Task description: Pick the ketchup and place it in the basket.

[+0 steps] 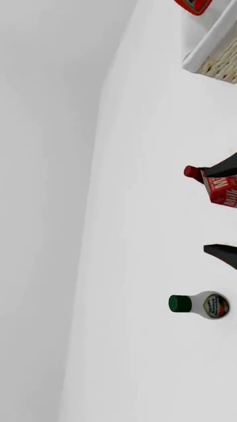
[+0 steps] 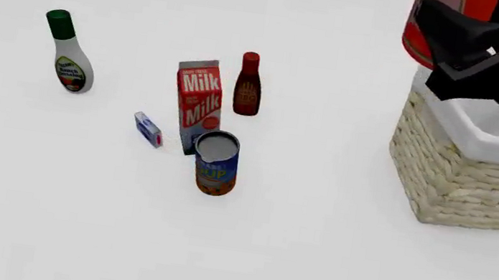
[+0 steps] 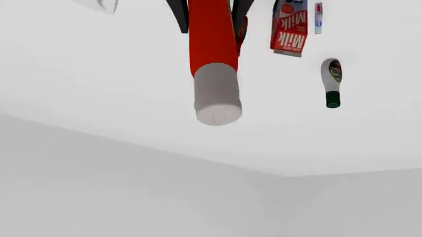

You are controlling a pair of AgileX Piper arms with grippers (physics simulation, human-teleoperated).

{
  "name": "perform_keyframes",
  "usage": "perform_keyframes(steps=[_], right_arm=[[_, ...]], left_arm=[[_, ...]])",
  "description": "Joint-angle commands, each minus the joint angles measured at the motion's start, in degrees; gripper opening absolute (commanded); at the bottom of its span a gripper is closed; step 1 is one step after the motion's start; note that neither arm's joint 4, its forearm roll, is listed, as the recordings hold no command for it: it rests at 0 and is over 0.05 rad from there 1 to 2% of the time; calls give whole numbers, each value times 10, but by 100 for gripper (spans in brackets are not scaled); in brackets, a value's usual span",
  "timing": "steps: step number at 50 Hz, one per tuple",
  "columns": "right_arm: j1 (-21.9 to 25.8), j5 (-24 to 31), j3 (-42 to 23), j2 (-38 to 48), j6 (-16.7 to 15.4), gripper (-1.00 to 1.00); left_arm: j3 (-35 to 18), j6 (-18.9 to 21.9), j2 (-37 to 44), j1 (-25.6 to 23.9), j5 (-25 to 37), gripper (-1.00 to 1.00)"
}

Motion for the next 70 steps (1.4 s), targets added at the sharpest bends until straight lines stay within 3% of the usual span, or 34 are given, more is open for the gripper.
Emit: perform_keyframes(steps=[1, 19, 70], right_arm=[[-57, -27, 15, -3, 11, -100], [-158, -71, 22, 22, 45, -100], [-319, -138, 5, 129, 75, -100]], left_arm=[[29, 12, 11, 26, -41, 100], [41, 3, 33, 44, -73, 100], [51, 4, 50, 39, -95, 100]])
